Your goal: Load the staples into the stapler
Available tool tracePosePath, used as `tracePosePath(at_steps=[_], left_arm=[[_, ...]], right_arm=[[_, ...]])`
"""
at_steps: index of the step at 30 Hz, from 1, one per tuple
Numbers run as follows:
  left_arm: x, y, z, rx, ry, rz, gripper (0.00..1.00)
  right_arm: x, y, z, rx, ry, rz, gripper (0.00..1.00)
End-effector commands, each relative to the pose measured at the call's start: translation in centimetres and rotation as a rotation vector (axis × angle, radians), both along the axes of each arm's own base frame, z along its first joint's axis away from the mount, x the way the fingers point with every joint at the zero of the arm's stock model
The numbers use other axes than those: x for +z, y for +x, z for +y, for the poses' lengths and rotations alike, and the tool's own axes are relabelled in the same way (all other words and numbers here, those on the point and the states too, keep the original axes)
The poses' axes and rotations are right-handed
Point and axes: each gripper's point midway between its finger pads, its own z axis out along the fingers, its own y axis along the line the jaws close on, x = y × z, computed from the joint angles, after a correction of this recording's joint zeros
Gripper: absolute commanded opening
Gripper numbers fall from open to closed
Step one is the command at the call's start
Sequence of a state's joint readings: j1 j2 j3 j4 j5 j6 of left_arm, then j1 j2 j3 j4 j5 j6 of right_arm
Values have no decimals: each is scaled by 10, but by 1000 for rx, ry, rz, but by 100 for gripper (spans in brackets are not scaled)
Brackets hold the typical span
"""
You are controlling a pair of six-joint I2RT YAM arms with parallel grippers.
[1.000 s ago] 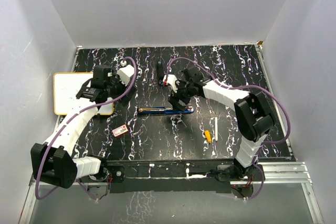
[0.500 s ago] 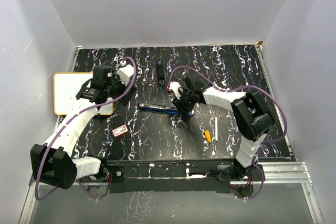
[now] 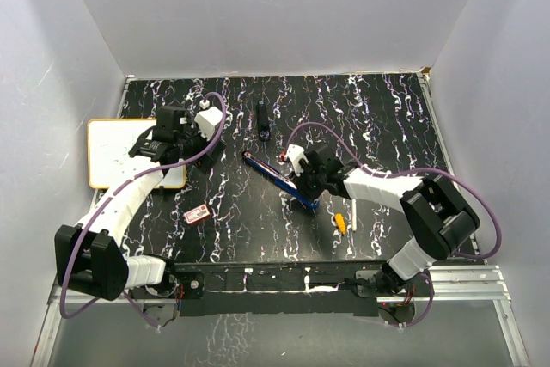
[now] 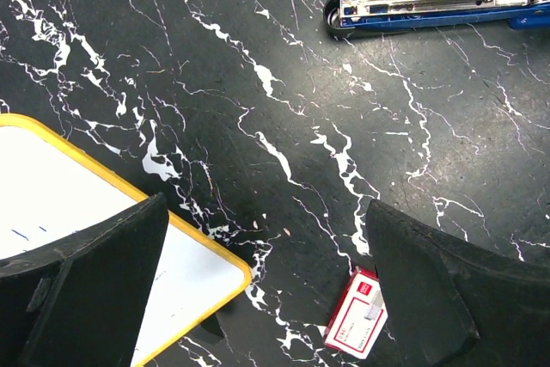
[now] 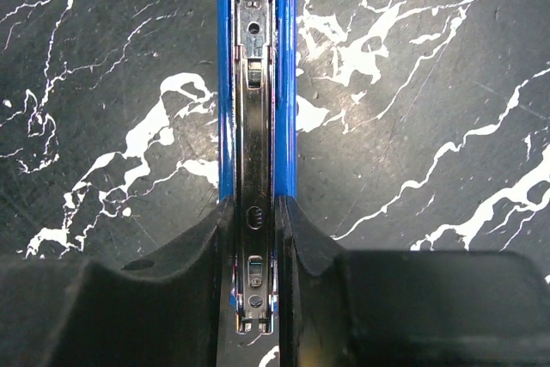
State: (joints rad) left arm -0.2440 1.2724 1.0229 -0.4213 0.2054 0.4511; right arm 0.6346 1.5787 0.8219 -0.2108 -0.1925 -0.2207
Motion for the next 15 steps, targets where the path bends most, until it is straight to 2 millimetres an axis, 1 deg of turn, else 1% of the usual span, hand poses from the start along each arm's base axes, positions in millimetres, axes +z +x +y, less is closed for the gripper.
tracePosePath(at_steps=[1,7,10,15], left_arm=[[14,2,1,12,-15,-18,97],[14,3,4,8,7,-42,97],[15,5,4,8,9,-40,97],[13,7,5,8,19,-41,97]], right_arm=[[-2,-4,-10,-70,-17,-19,13],[-1,-4,-40,-37,-131,-23,9],[3,2,-64,-50,-167,-29,8],[6,5,-103,-94,-197,-8,8]])
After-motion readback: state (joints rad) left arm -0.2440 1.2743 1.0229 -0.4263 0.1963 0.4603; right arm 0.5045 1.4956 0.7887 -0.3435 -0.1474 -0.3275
